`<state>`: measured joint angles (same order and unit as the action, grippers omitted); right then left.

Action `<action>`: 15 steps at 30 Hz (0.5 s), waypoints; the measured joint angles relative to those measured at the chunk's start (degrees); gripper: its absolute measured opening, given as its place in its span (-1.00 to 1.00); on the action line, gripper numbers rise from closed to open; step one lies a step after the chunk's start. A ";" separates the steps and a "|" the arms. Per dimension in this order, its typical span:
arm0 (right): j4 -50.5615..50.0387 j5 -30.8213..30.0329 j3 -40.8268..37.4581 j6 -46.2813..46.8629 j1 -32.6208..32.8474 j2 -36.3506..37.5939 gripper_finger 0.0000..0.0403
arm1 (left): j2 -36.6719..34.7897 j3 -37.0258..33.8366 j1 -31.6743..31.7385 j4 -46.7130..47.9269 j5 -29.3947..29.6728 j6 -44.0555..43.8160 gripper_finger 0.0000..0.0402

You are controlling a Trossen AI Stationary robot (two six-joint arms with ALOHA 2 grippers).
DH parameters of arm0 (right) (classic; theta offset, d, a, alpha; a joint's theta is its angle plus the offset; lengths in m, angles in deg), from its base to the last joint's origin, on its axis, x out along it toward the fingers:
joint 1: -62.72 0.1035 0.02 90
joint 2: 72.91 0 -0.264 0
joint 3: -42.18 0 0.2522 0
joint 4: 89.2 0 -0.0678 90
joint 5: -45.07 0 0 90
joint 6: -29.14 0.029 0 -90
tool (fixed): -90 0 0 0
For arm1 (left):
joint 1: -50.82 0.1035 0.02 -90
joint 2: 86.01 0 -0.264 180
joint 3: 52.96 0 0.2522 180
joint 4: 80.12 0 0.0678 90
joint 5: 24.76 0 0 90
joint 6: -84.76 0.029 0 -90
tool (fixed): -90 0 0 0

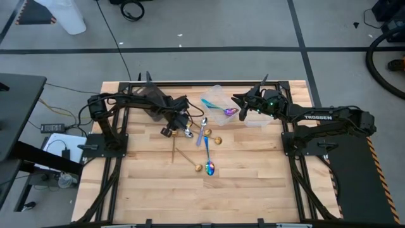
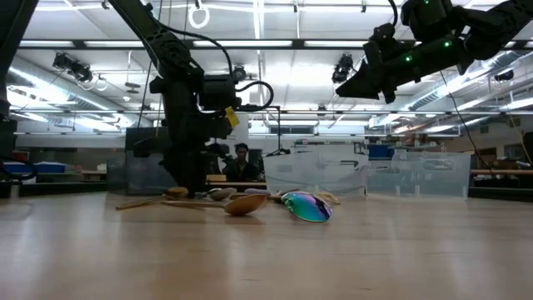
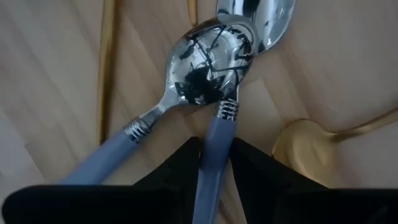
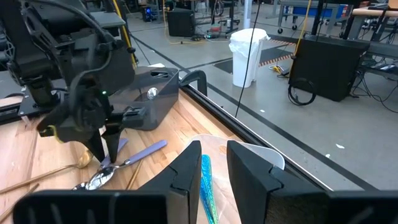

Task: Sort silverware by color (type)
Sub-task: Put the purple spoon into the black bin

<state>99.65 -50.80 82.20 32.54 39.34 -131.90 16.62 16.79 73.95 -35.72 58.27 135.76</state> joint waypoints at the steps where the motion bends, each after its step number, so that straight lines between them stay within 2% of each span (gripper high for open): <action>1: 0.00 0.00 0.00 0.00 0.00 0.00 -0.57 | 0.00 0.00 0.27 0.24 -0.49 -0.86 -0.49; 15: 0.00 0.00 0.00 0.02 0.00 0.00 -0.57 | -0.02 -0.02 -2.40 2.13 -1.00 -4.28 -0.49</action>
<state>99.65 -50.80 82.20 32.56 39.34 -131.90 16.60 16.77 71.55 -33.60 57.27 131.48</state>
